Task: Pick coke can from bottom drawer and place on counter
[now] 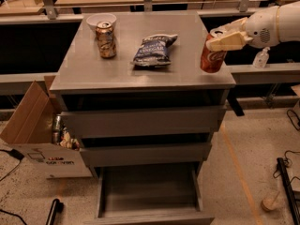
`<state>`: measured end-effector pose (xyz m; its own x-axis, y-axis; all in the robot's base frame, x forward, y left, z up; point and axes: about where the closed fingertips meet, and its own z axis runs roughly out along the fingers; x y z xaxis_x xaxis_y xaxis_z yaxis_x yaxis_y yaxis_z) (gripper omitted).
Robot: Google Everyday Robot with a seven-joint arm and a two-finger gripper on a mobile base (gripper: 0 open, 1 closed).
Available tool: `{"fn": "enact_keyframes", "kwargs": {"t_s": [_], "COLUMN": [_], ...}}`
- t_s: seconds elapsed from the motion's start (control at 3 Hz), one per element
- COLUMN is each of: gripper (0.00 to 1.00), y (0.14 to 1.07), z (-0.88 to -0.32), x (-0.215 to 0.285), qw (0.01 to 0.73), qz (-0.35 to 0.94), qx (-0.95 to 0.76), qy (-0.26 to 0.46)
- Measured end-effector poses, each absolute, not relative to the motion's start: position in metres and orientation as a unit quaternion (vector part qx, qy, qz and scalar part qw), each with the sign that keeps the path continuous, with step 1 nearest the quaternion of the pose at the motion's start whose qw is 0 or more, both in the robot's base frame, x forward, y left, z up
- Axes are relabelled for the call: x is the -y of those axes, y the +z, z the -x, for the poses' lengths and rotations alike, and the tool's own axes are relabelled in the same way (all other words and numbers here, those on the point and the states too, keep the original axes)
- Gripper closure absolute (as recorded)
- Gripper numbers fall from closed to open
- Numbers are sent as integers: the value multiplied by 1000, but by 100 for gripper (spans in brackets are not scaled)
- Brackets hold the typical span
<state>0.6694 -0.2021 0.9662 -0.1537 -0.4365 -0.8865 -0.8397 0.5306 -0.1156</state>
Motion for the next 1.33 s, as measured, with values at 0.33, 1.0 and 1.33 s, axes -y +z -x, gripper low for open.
{"fn": "enact_keyframes", "kwargs": {"t_s": [0.33, 1.0, 1.33], "gripper": [74, 28, 4], "y": [952, 934, 931], "z": [-679, -684, -683], "x": [219, 228, 226], "qw": [473, 464, 457], "qz": [406, 392, 399], "qx": [-753, -763, -762], "qy": [212, 221, 225]}}
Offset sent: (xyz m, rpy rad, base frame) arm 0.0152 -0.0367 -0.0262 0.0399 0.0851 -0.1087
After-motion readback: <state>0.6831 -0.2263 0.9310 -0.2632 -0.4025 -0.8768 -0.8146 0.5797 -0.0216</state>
